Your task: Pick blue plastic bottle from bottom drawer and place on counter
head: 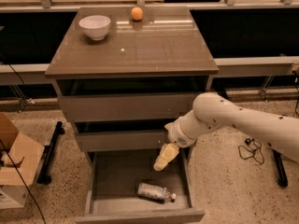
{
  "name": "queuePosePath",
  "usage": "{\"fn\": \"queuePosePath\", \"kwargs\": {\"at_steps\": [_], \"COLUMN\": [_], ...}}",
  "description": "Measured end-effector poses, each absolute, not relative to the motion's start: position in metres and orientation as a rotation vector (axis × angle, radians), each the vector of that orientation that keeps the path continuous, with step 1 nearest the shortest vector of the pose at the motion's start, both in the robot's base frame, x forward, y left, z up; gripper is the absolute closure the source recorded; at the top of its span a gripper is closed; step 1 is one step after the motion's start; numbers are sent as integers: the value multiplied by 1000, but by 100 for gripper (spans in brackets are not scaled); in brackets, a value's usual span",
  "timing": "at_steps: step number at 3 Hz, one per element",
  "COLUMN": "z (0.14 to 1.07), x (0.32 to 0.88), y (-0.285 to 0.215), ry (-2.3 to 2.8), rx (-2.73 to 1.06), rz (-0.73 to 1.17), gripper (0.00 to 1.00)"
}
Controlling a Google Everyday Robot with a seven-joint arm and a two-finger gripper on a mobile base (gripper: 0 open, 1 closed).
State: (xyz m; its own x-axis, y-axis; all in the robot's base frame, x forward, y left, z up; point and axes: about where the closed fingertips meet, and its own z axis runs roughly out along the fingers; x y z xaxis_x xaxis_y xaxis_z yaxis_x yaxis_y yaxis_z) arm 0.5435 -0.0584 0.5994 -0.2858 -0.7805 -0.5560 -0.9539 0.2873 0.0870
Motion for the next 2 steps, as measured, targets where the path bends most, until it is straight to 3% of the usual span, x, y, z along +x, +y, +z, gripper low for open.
{"fn": "queuePosePath", "kwargs": {"at_steps": [2], "z": [556], "x": [557], "y": [-47], "ry": [2240], "rx": [-1489], "rz": [507], "gripper": [0]}}
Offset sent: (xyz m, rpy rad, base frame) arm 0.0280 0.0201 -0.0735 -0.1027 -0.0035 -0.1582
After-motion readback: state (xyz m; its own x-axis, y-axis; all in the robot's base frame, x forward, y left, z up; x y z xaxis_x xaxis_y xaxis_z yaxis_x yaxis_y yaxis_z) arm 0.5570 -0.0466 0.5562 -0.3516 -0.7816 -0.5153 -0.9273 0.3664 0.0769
